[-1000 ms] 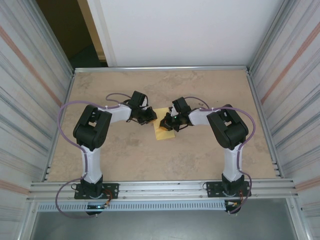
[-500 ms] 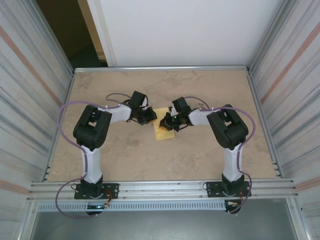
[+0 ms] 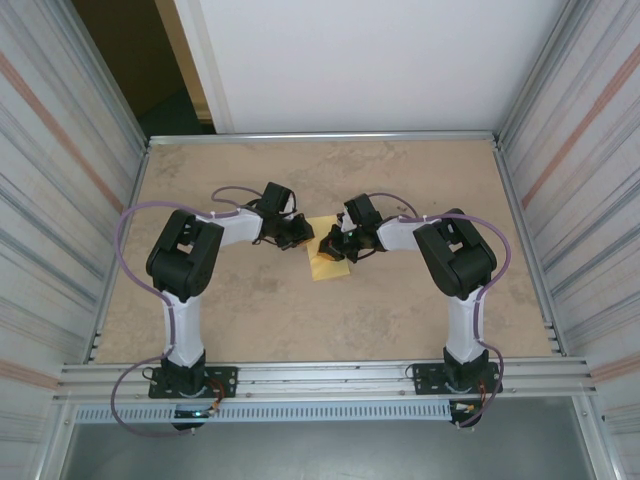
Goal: Fold a paper plane with a square sheet of paper (pick it up from the middle)
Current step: Fold the triangle a second time at the center of the table.
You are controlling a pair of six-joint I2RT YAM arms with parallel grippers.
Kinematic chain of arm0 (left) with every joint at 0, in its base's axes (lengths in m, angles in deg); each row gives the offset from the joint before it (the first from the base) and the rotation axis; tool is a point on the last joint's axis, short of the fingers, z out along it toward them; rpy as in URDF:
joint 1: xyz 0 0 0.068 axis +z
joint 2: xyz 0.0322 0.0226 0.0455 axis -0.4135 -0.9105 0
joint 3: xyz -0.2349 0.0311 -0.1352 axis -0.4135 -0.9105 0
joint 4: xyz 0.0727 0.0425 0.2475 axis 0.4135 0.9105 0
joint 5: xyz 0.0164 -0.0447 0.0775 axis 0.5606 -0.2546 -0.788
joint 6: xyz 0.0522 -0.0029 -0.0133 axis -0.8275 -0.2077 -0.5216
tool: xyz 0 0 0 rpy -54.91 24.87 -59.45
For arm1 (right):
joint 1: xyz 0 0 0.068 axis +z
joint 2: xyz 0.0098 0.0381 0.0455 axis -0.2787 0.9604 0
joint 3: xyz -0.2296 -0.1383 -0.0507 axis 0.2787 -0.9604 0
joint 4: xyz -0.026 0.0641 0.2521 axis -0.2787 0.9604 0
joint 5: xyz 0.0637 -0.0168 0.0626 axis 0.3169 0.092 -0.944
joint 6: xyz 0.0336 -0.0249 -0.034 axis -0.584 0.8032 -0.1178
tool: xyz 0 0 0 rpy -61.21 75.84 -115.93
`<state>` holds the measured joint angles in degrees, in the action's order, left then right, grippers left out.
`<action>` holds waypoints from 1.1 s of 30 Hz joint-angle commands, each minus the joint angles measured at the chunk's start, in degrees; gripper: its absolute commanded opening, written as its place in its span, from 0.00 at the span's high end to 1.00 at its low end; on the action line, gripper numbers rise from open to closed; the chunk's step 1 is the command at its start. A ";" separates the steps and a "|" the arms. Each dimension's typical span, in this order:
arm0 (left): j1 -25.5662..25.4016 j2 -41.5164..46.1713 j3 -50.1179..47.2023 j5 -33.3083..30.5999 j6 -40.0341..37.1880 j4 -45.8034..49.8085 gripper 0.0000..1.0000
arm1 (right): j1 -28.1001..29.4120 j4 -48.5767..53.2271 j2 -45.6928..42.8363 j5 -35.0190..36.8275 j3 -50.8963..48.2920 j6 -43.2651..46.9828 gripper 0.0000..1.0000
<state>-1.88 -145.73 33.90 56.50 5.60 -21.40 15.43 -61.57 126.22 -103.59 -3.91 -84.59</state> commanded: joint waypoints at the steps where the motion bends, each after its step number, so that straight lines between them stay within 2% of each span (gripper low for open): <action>1: -0.24 -2.32 -1.96 -0.33 -0.09 3.69 0.87 | 0.54 0.56 1.30 -0.10 0.52 -0.98 1.00; 9: -0.24 -1.57 -2.06 -0.41 0.00 3.53 0.87 | 0.53 2.67 2.21 1.00 0.94 -1.07 1.00; 14: 0.88 1.83 -1.62 -0.75 0.32 3.98 0.85 | 0.50 4.44 2.15 2.10 1.26 -1.07 0.99; 17: 1.77 5.47 -1.73 -1.99 0.73 4.30 0.82 | 0.53 5.51 2.22 2.43 1.63 -0.80 0.91; 24: 3.51 14.07 -6.85 -6.58 3.51 2.72 0.77 | 0.59 5.76 2.04 1.86 2.39 -0.72 0.62; 29: 3.63 18.18 -11.76 -6.35 5.40 -0.08 0.76 | 0.57 5.88 2.09 1.60 2.69 -0.29 0.59; 33: 2.92 19.79 -14.52 -3.50 6.15 -3.28 0.78 | 0.50 7.00 2.10 1.89 2.87 0.66 0.62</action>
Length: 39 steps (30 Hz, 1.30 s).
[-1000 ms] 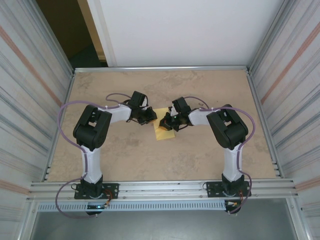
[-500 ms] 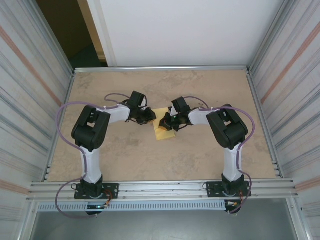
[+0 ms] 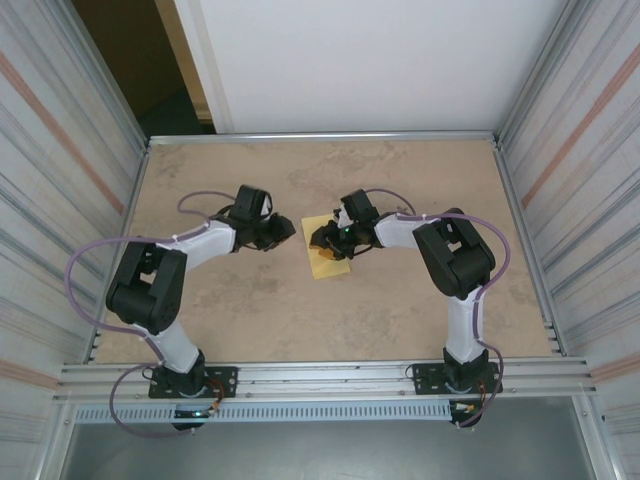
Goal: Fold a paper plane with a square sheet of paper (pick it up from the middle)
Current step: Fold the triangle a second time at the center of the table.
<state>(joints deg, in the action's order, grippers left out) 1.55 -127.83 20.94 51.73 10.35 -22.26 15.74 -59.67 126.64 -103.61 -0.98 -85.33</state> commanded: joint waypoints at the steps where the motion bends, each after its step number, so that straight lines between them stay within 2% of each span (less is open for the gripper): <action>1: -0.97 2.02 -1.74 1.82 1.22 -2.64 0.79 | 0.29 5.46 1.63 2.08 -0.09 1.66 0.65; 8: -5.03 1.15 -1.59 3.54 0.38 -4.67 0.87 | 0.28 8.43 1.77 3.82 0.43 3.44 0.88; 16: -7.95 -5.05 2.54 3.81 -2.08 -2.59 0.93 | 0.59 11.42 2.58 5.23 1.68 4.52 0.99; 26: -8.81 -10.16 7.21 0.60 -4.50 2.71 1.00 | 0.71 12.18 2.87 5.78 1.94 4.59 1.00; 29: -8.88 -11.04 7.35 -1.68 -4.67 4.11 1.00 | 0.66 12.14 2.81 5.67 1.91 4.60 1.00; 39: -9.21 -12.65 8.39 -2.04 -5.42 4.80 1.00 | 0.69 11.90 2.74 5.43 1.79 4.49 1.00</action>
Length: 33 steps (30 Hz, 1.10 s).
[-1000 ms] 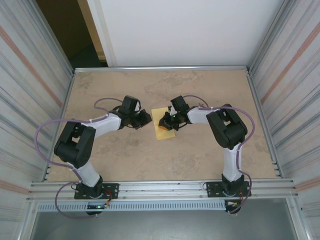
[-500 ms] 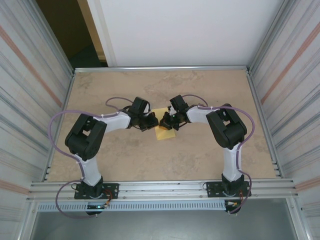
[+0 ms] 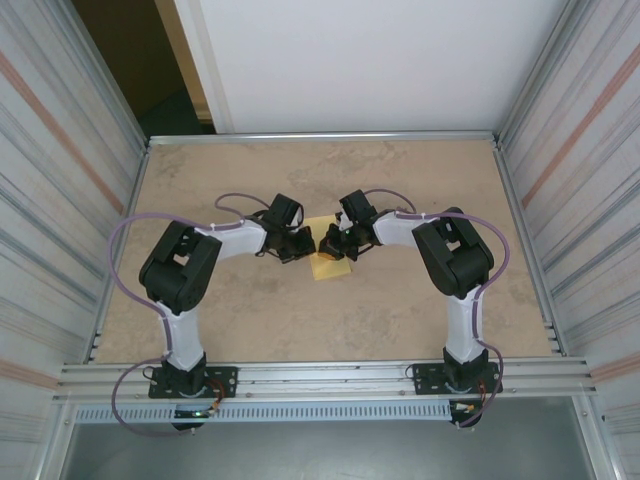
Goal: Fold a paper plane with a square sheet of paper (pick it up from the middle)
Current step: Fold the triangle a second time at the center of the table.
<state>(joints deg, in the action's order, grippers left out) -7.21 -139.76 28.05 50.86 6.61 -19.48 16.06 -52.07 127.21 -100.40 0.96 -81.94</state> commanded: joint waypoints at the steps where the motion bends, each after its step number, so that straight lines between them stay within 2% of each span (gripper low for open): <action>1: -0.46 -0.80 1.29 -1.21 -1.73 2.09 1.00 | 0.42 4.26 2.16 2.14 -0.14 1.12 1.00; 9: -0.49 -1.76 2.01 -2.81 -1.86 5.29 1.00 | -0.27 1.86 0.73 -0.52 -0.54 0.98 1.00; 12: -0.50 -2.36 1.52 -3.40 -2.40 6.58 1.00 | -1.62 -0.26 -2.70 -3.54 -0.87 2.13 1.00; 17: -0.43 -3.37 1.82 -3.22 -4.35 7.36 1.00 | -4.88 0.42 -8.36 -3.98 -2.85 7.69 1.00; 21: -0.41 -4.10 3.32 -2.59 -5.59 8.07 1.00 | -4.49 1.87 -7.26 -4.81 -2.79 10.37 1.00; 33: -0.36 -4.15 3.64 -2.89 -6.38 9.13 1.00 | -1.58 1.43 -1.05 -5.68 -0.66 10.17 1.00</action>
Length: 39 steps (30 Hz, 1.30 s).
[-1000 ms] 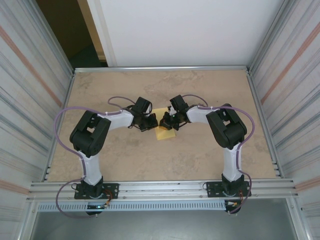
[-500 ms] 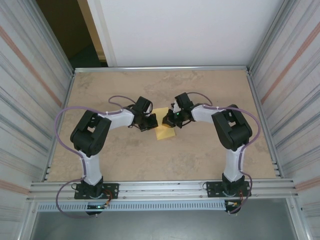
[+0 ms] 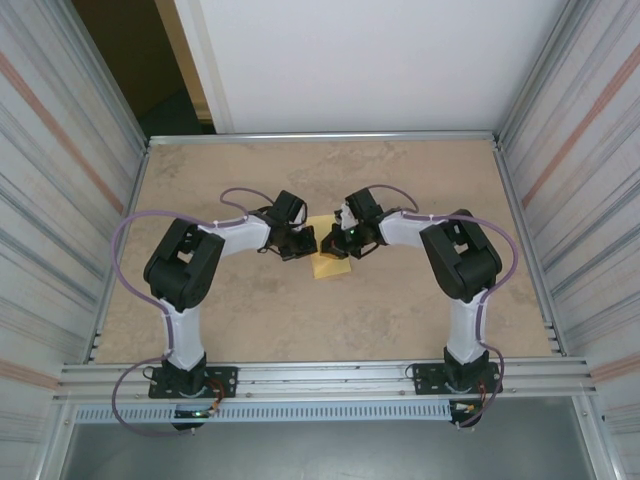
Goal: Fold a paper plane with a square sheet of paper (pick it up from the middle)
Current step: Fold the triangle a second time at the center of the table.
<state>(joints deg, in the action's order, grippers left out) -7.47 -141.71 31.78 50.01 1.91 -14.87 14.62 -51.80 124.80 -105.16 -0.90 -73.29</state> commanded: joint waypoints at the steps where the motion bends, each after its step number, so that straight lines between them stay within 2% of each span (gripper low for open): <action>1: -0.12 -2.20 0.06 -2.00 -1.91 4.54 1.00 | -0.22 0.96 1.45 -0.69 0.87 1.43 1.00; 14: 0.05 -3.67 1.36 -2.81 -2.04 5.89 1.00 | -1.84 -5.81 1.83 0.14 -6.48 -1.14 1.00; 21: 0.53 -3.80 0.75 -3.28 -2.35 6.63 1.00 | -4.60 -10.02 -2.67 -1.25 -9.88 -0.89 1.00; 27: 0.61 -4.13 1.47 -2.40 -3.37 6.56 1.00 | -4.09 -6.53 -8.78 2.27 -8.26 1.02 1.00; 33: 0.56 -4.66 3.27 -0.75 -5.54 6.62 1.00 | -0.63 -5.73 -4.12 1.72 -4.22 1.72 1.00; 39: 0.59 -5.06 4.03 -0.53 -6.01 7.44 1.00 | -1.30 -6.50 -1.54 1.49 -3.24 0.88 1.00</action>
<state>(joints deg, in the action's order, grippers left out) -7.41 -144.13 35.87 50.73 -2.40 -11.68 14.14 -59.43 121.35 -103.81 -5.16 -73.31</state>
